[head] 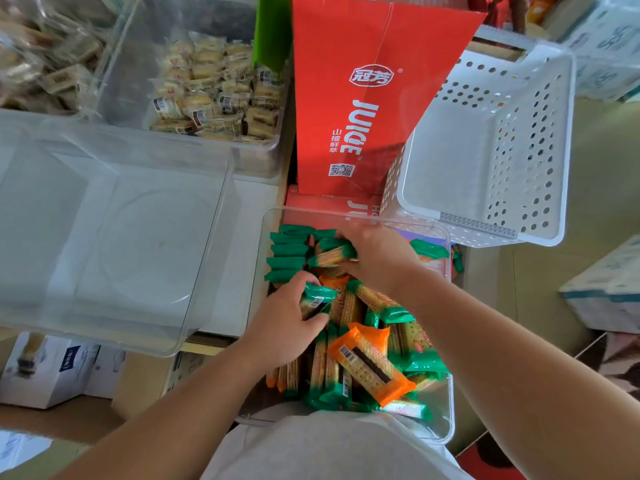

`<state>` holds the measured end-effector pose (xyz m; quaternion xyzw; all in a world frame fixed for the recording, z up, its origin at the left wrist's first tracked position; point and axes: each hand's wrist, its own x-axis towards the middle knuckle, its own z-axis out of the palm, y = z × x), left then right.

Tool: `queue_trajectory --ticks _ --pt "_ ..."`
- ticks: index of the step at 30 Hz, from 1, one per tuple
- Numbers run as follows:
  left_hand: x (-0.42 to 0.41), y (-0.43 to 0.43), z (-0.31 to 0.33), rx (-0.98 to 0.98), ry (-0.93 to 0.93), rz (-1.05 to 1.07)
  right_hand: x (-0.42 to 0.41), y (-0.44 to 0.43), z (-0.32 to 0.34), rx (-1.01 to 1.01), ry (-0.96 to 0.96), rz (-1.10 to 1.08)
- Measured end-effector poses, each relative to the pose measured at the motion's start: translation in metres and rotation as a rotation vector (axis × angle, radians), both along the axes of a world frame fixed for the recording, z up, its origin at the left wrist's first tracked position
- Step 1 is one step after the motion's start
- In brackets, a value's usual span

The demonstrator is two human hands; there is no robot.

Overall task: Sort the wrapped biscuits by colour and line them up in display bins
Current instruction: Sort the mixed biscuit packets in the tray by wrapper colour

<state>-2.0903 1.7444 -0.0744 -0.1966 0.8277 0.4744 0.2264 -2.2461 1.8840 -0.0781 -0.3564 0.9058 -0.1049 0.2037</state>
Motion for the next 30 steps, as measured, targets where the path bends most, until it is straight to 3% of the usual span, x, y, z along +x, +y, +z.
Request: queue_trajectory --ticks 3,6,16,19,22,24,26,30 --pt "-0.004 -0.002 -0.008 0.077 -0.044 0.016 0.005 -0.008 -0.014 0.145 0.167 0.054" --pt "-0.004 -0.001 -0.016 0.026 -0.056 -0.055 0.009 -0.015 -0.022 0.198 0.259 0.083" --pt "0.001 -0.007 -0.020 -0.006 -0.028 -0.059 0.014 -0.030 -0.024 0.221 0.232 0.125" --pt "0.003 -0.005 -0.016 0.004 -0.020 -0.040 0.018 -0.033 -0.024 0.148 0.141 0.097" --pt "0.005 -0.004 -0.011 0.000 -0.009 0.050 0.016 -0.022 -0.024 -0.051 -0.038 -0.072" --pt "0.007 -0.006 -0.006 0.004 0.007 0.093 0.016 -0.010 -0.025 -0.185 -0.074 -0.076" --pt "0.007 -0.008 0.001 0.007 0.040 0.108 0.018 0.000 -0.027 -0.260 -0.006 -0.028" --pt "0.004 -0.016 0.013 -0.042 0.159 0.147 0.019 -0.001 -0.031 -0.210 0.204 -0.126"
